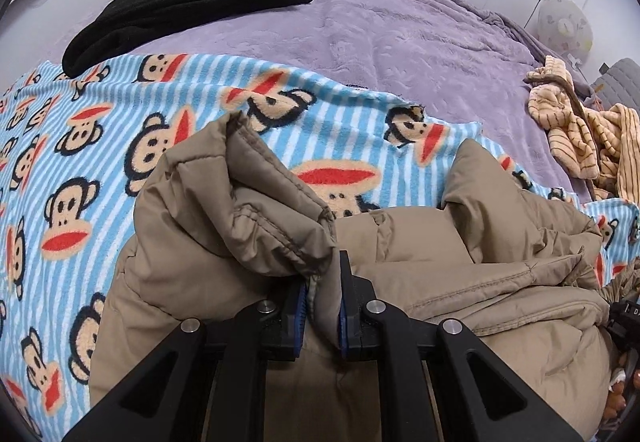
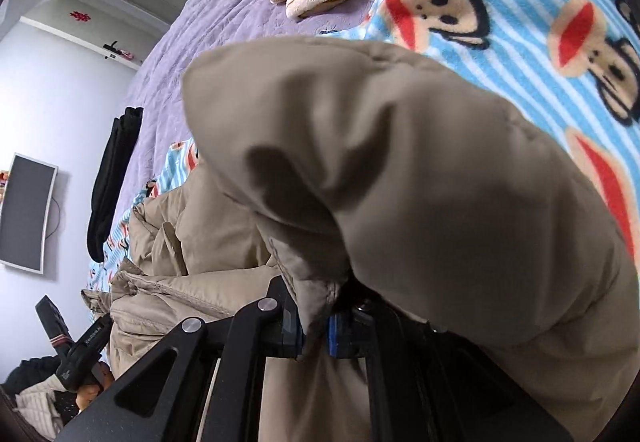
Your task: Fold large clothes
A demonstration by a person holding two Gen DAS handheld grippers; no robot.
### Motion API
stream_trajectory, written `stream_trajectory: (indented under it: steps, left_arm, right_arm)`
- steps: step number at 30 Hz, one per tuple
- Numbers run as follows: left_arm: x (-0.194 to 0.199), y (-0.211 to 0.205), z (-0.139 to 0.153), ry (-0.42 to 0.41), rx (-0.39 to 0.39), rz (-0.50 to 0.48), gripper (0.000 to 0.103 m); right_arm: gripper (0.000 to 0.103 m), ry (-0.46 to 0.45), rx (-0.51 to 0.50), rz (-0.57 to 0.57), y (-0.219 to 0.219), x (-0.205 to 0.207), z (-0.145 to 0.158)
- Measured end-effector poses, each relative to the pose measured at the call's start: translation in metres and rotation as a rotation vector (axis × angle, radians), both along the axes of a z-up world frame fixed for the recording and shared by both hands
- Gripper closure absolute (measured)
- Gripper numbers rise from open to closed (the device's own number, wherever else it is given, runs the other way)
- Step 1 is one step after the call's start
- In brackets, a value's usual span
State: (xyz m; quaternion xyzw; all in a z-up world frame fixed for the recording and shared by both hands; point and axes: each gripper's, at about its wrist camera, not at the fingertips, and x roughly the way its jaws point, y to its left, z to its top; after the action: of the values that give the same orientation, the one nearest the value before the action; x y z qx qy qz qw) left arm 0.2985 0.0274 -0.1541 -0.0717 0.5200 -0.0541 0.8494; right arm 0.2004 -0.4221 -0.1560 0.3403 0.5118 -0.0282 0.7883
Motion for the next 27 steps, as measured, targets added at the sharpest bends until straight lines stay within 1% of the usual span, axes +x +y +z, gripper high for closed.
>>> stream_trajectory:
  steps: [1,2,3,4,5,6,7,8,9,10,11,12,13,14,15,16,18,20,21,23,25,27]
  left_arm:
    - [-0.002,0.001,0.006,-0.01,0.001,-0.011,0.086]
    - [-0.006,0.002,0.014,-0.031,-0.009,-0.028,0.068]
    - [-0.01,0.004,0.024,-0.058,-0.01,-0.037,0.032]
    - [-0.017,0.007,0.037,-0.104,0.012,-0.03,0.002]
    - [-0.023,0.009,0.05,-0.153,0.04,-0.023,0.0]
    - [-0.03,0.01,0.063,-0.2,0.061,-0.033,0.0]
    - [-0.034,0.011,0.073,-0.217,0.073,-0.048,0.0]
    - [-0.037,0.011,0.08,-0.222,0.08,-0.056,0.0]
    - [-0.04,0.011,0.087,-0.221,0.067,-0.074,0.0]
    - [-0.042,0.009,0.09,-0.215,0.05,-0.097,0.004]
    - [-0.044,0.005,0.091,-0.207,0.039,-0.125,0.011]
    - [-0.046,0.0,0.089,-0.189,0.028,-0.161,0.026]
    - [-0.046,-0.007,0.082,-0.167,0.02,-0.193,0.03]
    - [-0.046,-0.015,0.075,-0.152,0.021,-0.21,0.035]
    - [-0.046,-0.026,0.064,-0.135,0.029,-0.218,0.037]
    - [-0.043,-0.035,0.052,-0.12,0.032,-0.223,0.037]
    - [-0.037,-0.053,0.025,-0.091,0.052,-0.21,0.037]
    - [-0.03,-0.062,0.001,-0.078,0.075,-0.185,0.037]
    - [-0.026,-0.065,-0.007,-0.085,0.083,-0.173,0.036]
    - [-0.017,-0.07,-0.014,-0.09,0.093,-0.169,0.036]
    - [-0.008,-0.073,-0.018,-0.077,0.095,-0.176,0.036]
    - [0.0,-0.068,-0.014,-0.054,0.085,-0.189,0.036]
  right_arm:
    - [0.094,0.0,0.007,-0.001,-0.001,-0.001,0.001]
    - [0.094,0.004,0.013,-0.003,-0.002,-0.002,0.003]
    - [0.093,0.01,0.017,-0.006,-0.005,-0.002,0.005]
    - [0.092,0.017,0.017,-0.01,-0.007,-0.004,0.011]
    - [0.088,0.016,0.019,-0.007,-0.01,-0.006,0.018]
    - [0.082,0.01,0.016,-0.001,-0.01,-0.007,0.024]
    - [0.077,-0.002,0.008,0.008,-0.009,-0.01,0.033]
    - [0.062,-0.018,-0.007,0.016,-0.009,-0.014,0.043]
    - [0.041,-0.042,-0.024,0.021,-0.009,-0.018,0.054]
    - [0.034,-0.064,-0.035,0.022,-0.008,-0.023,0.062]
    - [0.032,-0.096,-0.044,0.024,-0.006,-0.029,0.073]
    - [0.037,-0.11,-0.049,0.038,-0.003,-0.033,0.08]
    - [0.046,-0.119,-0.055,0.074,0.004,-0.035,0.084]
    - [0.072,-0.12,-0.07,0.126,0.015,-0.035,0.085]
    - [0.08,-0.11,-0.094,0.183,0.027,-0.033,0.082]
    - [0.08,-0.098,-0.123,0.238,0.04,-0.03,0.077]
    - [0.081,-0.07,-0.187,0.312,0.062,-0.02,0.059]
    - [0.081,-0.043,-0.239,0.35,0.076,-0.008,0.035]
    - [0.085,-0.032,-0.263,0.357,0.08,-0.006,0.026]
    - [0.087,-0.039,-0.283,0.356,0.082,0.003,0.006]
    - [0.089,-0.042,-0.279,0.341,0.078,0.009,-0.002]
    - [0.089,-0.034,-0.271,0.337,0.076,0.015,-0.005]
